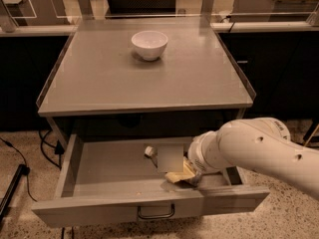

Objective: Pick blue plastic bottle from top drawer and place on counter

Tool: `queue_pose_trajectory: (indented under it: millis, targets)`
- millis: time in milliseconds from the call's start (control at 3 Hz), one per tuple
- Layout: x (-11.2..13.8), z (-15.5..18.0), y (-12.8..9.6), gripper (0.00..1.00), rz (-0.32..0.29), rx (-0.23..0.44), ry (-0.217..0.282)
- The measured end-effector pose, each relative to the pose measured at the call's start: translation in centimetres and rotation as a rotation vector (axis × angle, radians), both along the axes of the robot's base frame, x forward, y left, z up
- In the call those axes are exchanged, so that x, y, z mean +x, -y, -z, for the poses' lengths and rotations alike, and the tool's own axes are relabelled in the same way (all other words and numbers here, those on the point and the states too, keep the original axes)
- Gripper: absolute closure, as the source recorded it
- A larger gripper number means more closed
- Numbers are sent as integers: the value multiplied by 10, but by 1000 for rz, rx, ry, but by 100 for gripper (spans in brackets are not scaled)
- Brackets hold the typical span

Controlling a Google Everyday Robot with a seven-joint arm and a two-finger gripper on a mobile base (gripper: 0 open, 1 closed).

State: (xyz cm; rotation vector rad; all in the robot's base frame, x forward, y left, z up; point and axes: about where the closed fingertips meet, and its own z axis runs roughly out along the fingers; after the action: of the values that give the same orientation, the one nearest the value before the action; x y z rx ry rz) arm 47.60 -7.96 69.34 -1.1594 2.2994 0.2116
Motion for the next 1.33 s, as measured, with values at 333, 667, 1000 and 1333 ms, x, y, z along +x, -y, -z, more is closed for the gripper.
queue_pose_trajectory:
  millis: [333,667,1000,1333]
  targets:
    - [10,15,-1,22,17,3,5]
    - [17,35,0,15,25,3,-2]
    - [21,63,6,13,44,-5,-29]
    - [21,79,10,13,56,-11,-48]
